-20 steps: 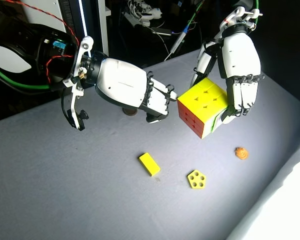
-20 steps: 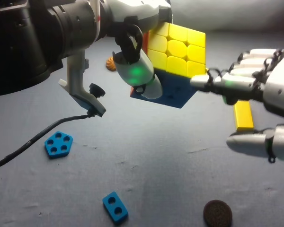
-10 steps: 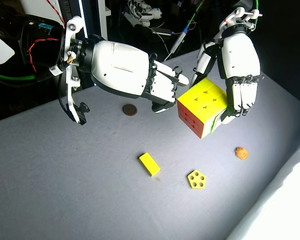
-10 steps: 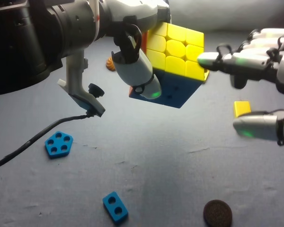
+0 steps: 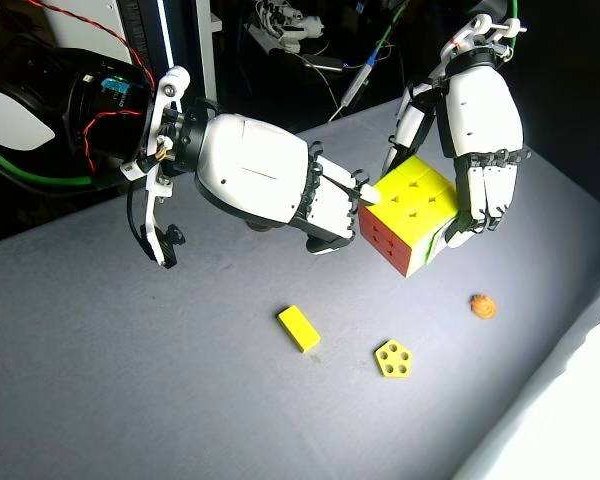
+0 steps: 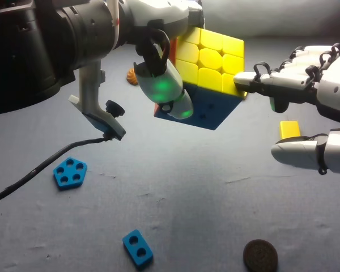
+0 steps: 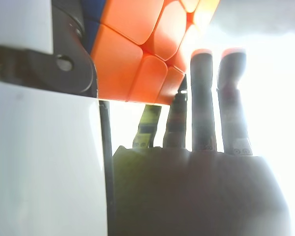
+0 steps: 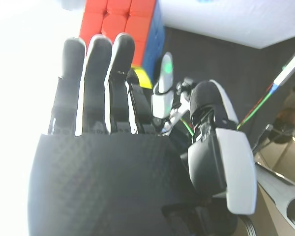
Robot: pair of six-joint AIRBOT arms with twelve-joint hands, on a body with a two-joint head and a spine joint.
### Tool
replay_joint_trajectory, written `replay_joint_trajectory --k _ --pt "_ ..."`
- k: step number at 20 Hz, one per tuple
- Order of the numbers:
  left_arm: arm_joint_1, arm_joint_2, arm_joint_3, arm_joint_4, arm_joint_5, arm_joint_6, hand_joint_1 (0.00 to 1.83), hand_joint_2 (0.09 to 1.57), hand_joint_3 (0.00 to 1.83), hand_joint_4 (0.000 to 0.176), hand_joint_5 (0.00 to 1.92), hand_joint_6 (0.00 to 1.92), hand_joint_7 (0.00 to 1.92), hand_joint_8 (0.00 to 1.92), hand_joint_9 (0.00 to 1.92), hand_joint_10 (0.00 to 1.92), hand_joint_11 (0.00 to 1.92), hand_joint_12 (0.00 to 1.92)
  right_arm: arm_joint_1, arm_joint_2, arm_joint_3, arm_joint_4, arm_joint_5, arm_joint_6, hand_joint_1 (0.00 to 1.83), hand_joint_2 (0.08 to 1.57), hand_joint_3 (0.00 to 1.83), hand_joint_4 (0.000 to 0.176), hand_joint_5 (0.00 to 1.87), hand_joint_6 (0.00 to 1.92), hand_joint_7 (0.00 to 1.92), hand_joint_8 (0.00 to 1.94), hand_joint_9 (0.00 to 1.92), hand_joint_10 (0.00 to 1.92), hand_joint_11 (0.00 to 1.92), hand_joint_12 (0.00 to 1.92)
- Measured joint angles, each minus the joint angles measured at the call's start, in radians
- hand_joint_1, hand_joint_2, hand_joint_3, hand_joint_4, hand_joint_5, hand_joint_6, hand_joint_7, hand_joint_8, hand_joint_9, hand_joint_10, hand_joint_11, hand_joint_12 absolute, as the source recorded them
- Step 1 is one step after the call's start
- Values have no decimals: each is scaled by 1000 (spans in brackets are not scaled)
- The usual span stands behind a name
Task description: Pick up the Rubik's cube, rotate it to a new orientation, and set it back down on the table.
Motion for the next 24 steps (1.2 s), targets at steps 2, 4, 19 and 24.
replay_joint_trajectory --k 2,4,19,24 --pt "0 0 0 0 -1 2 990 1442 4 4 489 1741 399 1921 290 1921 334 1921 -8 -6 0 2 -1 0 168 1285 0 0 109 7 287 1225 251 1757 219 1921" --pt "0 0 0 -1 -3 5 984 1445 5 8 484 1759 394 1921 298 1921 350 1921 -23 -16 -2 7 0 -7 194 1283 0 0 112 8 288 1233 256 1760 213 1921" --pt "-2 0 3 0 -13 6 1001 1435 0 0 494 1710 419 1921 322 1921 386 1921 -45 -64 0 10 -18 -40 218 1276 0 0 129 13 297 1218 256 1747 193 1921" --pt "-3 0 3 3 -16 6 1016 1428 0 0 517 1673 419 1921 314 1921 355 1921 -44 -80 17 24 -23 -42 190 1282 0 0 88 3 312 1197 253 1738 184 1921"
